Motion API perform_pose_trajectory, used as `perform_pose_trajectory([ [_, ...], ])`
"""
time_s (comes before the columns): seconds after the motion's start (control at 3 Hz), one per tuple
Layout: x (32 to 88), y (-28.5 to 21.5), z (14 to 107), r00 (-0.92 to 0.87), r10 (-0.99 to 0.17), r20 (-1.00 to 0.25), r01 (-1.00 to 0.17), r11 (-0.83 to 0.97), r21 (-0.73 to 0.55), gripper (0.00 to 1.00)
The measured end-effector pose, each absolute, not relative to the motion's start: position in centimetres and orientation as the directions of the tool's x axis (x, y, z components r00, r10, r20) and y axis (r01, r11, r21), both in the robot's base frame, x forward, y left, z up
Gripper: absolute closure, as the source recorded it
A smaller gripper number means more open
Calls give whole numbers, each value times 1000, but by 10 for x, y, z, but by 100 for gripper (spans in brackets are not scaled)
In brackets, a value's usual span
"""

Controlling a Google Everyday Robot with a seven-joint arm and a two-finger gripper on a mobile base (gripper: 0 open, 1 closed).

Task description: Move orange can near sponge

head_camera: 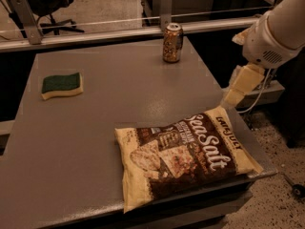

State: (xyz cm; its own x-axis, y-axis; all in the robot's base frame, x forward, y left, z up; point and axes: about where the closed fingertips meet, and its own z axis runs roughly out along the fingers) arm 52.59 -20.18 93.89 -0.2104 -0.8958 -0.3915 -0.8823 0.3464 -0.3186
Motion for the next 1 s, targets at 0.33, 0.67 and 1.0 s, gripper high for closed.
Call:
perform_pose_trajectory([
  [0.33,592,-184,926,-184,-838,-513,-845,402,-352,0],
  [0.67,650,-168,917,-171,-756,-632,-816,468,-339,0],
  [1.0,701,-150,912,-174,-621,-764,-792,550,-266,0],
])
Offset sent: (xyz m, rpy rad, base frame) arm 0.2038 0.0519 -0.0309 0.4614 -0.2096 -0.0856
